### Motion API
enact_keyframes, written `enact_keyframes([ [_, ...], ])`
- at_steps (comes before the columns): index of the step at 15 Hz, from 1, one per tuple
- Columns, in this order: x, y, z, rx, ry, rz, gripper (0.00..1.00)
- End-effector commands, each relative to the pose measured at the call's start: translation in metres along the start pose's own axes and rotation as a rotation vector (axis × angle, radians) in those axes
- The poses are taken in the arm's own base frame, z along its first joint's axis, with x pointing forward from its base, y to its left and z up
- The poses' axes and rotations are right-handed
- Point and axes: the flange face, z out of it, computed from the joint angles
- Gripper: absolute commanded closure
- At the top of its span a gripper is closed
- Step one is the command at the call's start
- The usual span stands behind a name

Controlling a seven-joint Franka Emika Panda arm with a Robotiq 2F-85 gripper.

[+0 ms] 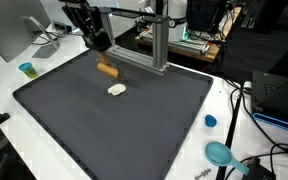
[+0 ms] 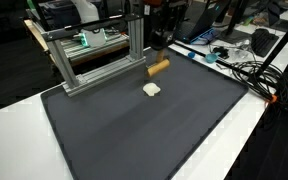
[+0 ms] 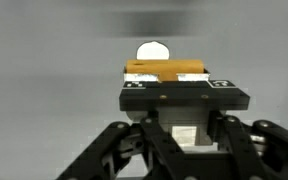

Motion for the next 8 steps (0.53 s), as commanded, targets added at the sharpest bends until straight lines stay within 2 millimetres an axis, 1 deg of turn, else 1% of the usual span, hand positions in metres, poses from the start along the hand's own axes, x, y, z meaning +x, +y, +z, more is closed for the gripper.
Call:
enact_keyframes([
  [1,0.01,0.008,0.012,0.046,0.021,0.189,0.78],
  [5,0.016,0.023,0.025,0.04,0.056,0.381,0.78],
  [7,0.009,0.027,0.033,0.003,0.019,0.435,0.78],
  [8,0.001,0.023,0.036,-0.004,0.008,0.436,0.78],
])
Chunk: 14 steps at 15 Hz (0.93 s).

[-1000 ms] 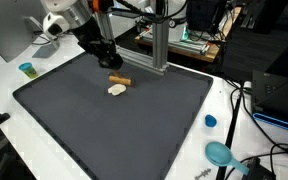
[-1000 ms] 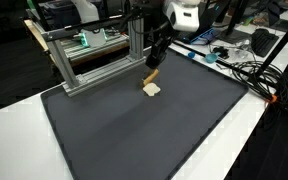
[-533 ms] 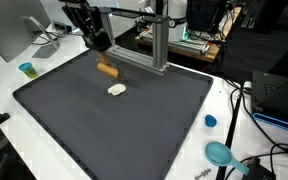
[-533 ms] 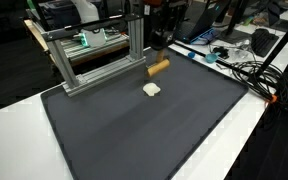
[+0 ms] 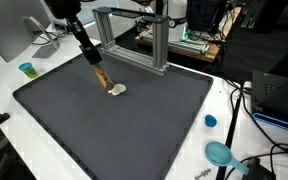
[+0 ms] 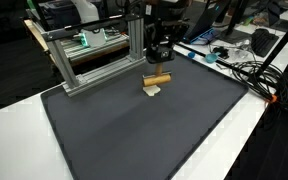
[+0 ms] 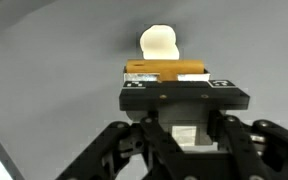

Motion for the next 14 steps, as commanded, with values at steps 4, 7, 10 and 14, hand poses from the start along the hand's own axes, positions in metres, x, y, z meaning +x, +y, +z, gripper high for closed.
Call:
enact_keyframes([
  [4,-0.018,-0.011,0.015,-0.015,-0.01,0.0,0.53],
  [7,-0.038,-0.029,0.017,-0.017,0.004,-0.037,0.78],
  [10,-0.032,-0.026,0.026,0.022,-0.001,0.05,0.78],
  [14,-0.016,-0.01,0.039,0.065,-0.007,0.116,0.78],
])
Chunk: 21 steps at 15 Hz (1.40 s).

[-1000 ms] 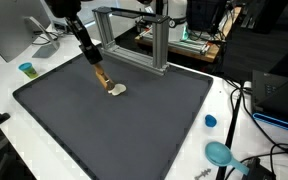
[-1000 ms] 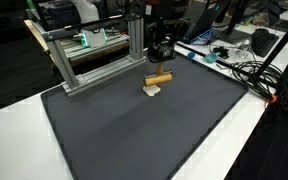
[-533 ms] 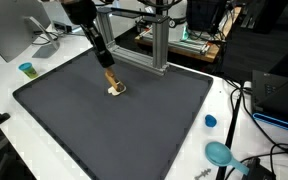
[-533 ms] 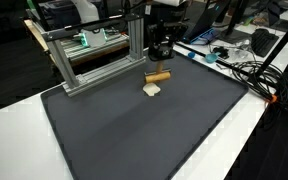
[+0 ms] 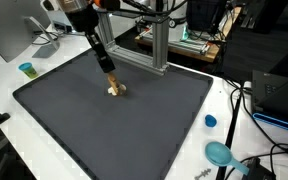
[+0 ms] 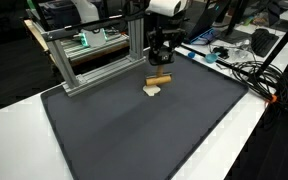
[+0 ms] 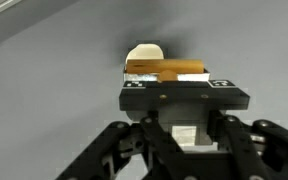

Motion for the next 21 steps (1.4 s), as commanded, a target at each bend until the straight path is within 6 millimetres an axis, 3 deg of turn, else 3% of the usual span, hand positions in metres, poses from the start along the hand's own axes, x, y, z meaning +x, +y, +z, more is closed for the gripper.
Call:
enact_keyframes([
  [1,0.015,0.017,0.003,0.054,-0.001,0.09,0.78],
  [4,0.022,0.031,0.013,0.044,-0.014,0.147,0.78],
  [11,0.034,0.027,0.049,0.015,-0.14,0.116,0.78],
  [21,0.043,0.023,0.072,0.008,-0.292,0.105,0.78],
])
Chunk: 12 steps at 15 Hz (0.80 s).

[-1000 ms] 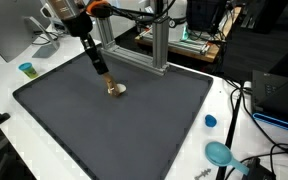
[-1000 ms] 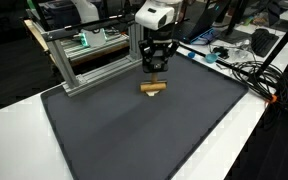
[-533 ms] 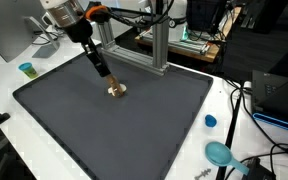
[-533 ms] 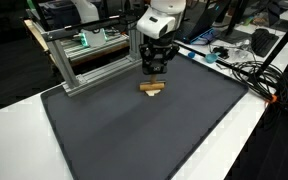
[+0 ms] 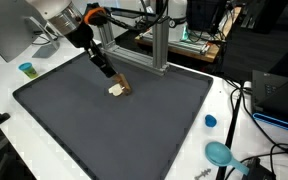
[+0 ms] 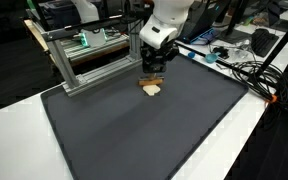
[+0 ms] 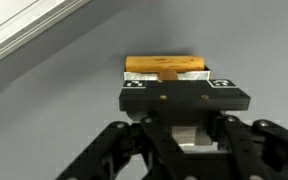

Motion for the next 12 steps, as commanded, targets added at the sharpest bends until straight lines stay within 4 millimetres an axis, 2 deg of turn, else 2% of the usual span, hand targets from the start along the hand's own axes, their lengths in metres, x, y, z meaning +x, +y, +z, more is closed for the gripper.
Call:
enact_keyframes([
  [1,0.012,-0.004,0.024,0.012,-0.083,-0.011,0.78],
  [4,0.011,-0.005,0.031,0.003,-0.123,-0.015,0.78],
  [6,-0.002,-0.004,0.016,-0.002,-0.097,-0.034,0.78],
  [7,-0.01,-0.002,0.007,-0.003,-0.081,-0.057,0.78],
  [12,-0.081,0.008,-0.044,-0.073,0.042,-0.252,0.78],
])
